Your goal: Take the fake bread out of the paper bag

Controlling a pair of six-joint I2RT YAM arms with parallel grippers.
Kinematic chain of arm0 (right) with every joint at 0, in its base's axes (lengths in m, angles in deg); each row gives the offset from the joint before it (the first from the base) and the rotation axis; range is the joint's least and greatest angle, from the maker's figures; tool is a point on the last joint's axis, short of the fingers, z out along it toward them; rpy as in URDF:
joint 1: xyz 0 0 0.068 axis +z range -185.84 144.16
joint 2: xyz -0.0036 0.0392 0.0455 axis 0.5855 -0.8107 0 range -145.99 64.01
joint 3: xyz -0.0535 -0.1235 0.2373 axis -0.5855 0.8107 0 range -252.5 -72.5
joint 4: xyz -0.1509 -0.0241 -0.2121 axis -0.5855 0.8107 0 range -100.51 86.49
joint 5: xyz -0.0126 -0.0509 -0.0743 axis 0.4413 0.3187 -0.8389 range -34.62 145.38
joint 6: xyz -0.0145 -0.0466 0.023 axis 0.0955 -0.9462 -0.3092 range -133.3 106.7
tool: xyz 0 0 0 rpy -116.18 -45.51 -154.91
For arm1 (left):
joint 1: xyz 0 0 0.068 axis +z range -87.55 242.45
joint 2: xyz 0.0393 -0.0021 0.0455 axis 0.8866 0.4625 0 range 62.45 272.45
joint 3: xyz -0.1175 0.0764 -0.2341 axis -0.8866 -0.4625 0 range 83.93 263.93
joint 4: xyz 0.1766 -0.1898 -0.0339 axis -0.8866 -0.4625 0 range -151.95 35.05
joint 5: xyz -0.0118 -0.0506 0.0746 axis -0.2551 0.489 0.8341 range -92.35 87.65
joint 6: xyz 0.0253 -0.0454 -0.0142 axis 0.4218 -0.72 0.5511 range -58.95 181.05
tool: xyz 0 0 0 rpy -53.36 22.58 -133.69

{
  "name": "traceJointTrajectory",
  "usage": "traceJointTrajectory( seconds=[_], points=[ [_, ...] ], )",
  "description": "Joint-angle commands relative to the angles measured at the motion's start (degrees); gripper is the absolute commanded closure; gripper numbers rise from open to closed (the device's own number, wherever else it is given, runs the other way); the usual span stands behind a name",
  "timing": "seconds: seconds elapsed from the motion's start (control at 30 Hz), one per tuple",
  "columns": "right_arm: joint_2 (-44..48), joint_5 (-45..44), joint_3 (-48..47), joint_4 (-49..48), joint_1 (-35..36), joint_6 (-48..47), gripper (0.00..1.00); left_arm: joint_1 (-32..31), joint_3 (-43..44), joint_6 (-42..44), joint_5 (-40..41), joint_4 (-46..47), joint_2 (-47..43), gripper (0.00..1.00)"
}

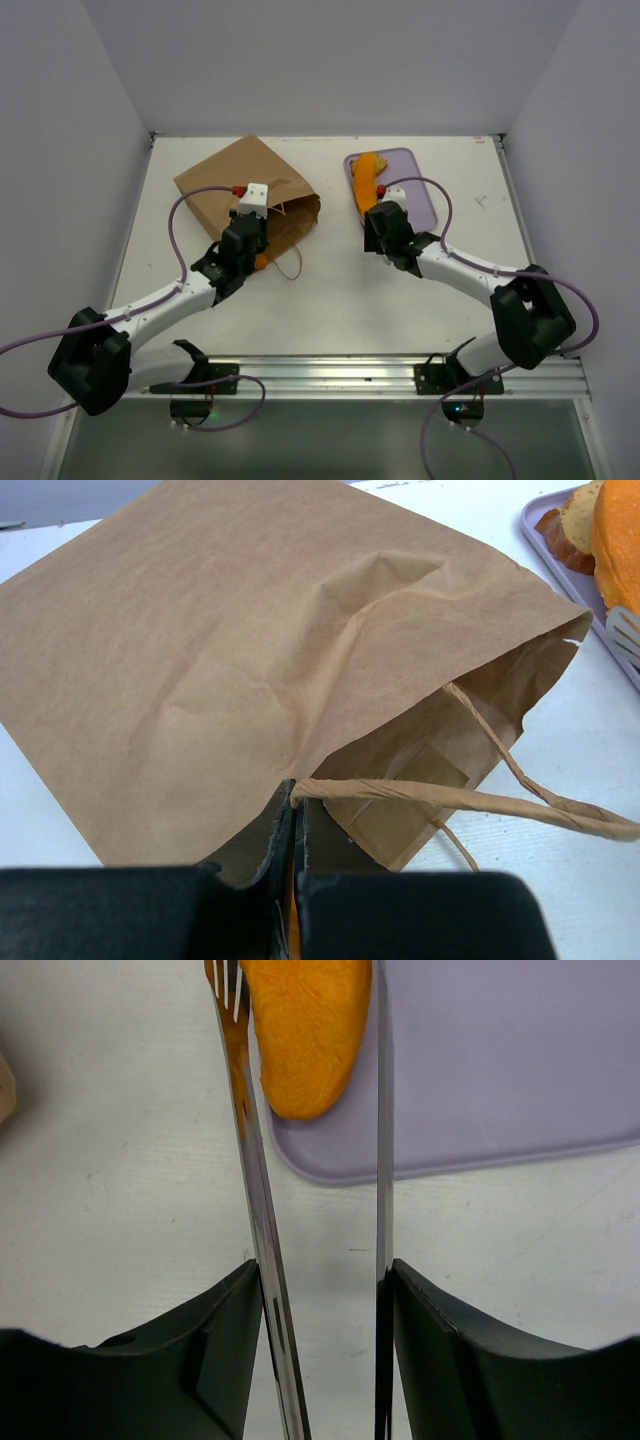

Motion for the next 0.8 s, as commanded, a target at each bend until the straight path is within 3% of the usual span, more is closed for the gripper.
traceJointTrajectory(
  seconds=[0.0, 0.43, 0.63, 0.77],
  points=[
    [2.9, -2.3, -3.3, 0.5, -0.2, -0.5, 0.45, 0.4, 0.4, -1.1, 0.4, 1.2, -0.8, 1.00],
    [3.4, -4.9, -7.4, 3.3, -0.2, -2.6, 0.44, 0.4, 0.4, -1.1, 0.4, 1.1, -1.1, 1.00],
    [7.2, -2.9, -7.5, 6.5, -0.3, -2.3, 0.44, 0.4, 0.4, -1.1, 0.5, 1.1, -1.2, 1.00],
    [10.8, 3.1, -6.5, 8.8, -0.1, -1.0, 0.45, 0.4, 0.4, -1.2, 0.4, 1.1, -1.3, 1.00]
  ],
)
